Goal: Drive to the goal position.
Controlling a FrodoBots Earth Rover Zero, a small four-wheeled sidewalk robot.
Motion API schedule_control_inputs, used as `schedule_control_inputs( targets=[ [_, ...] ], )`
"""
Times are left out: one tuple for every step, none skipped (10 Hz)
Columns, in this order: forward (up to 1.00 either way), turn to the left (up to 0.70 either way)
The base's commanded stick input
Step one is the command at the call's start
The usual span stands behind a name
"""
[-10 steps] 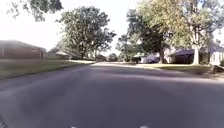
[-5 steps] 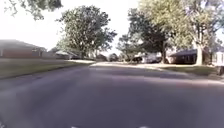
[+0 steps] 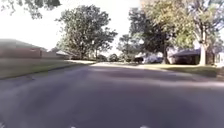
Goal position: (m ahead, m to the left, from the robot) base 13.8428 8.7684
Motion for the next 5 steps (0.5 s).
schedule_control_inputs(
  targets=[
    [1.00,0.00],
    [1.00,0.01],
    [1.00,0.27],
    [1.00,0.40],
    [1.00,0.40]
  ],
)
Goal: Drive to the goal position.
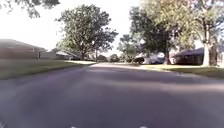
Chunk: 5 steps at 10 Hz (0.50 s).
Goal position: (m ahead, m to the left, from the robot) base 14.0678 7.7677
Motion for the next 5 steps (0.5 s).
schedule_control_inputs(
  targets=[
    [1.00,0.40],
    [1.00,0.40],
    [1.00,0.40],
    [1.00,0.40],
    [1.00,0.40]
  ],
)
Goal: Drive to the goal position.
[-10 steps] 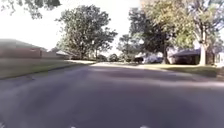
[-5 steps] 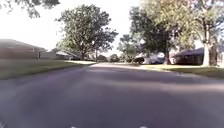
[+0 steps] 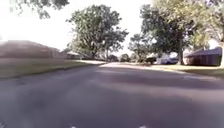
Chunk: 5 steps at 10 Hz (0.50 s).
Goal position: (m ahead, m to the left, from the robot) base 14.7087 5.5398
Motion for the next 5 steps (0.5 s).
schedule_control_inputs(
  targets=[
    [1.00,0.40],
    [1.00,0.13],
    [1.00,0.03],
    [1.00,0.02],
    [1.00,0.02]
  ],
)
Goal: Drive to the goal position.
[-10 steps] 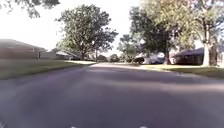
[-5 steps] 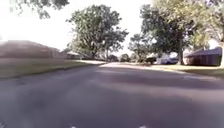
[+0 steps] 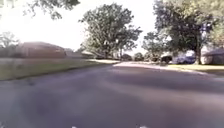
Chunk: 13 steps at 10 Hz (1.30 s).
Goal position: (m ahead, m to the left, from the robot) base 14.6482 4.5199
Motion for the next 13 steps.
schedule_control_inputs(
  targets=[
    [1.00,0.00],
    [1.00,0.01],
    [1.00,0.01],
    [1.00,0.00],
    [1.00,0.00],
    [1.00,0.00],
    [1.00,0.00],
    [1.00,0.00],
    [1.00,0.00],
    [1.00,0.00],
    [1.00,0.02],
    [1.00,0.02],
    [1.00,0.00]
  ],
)
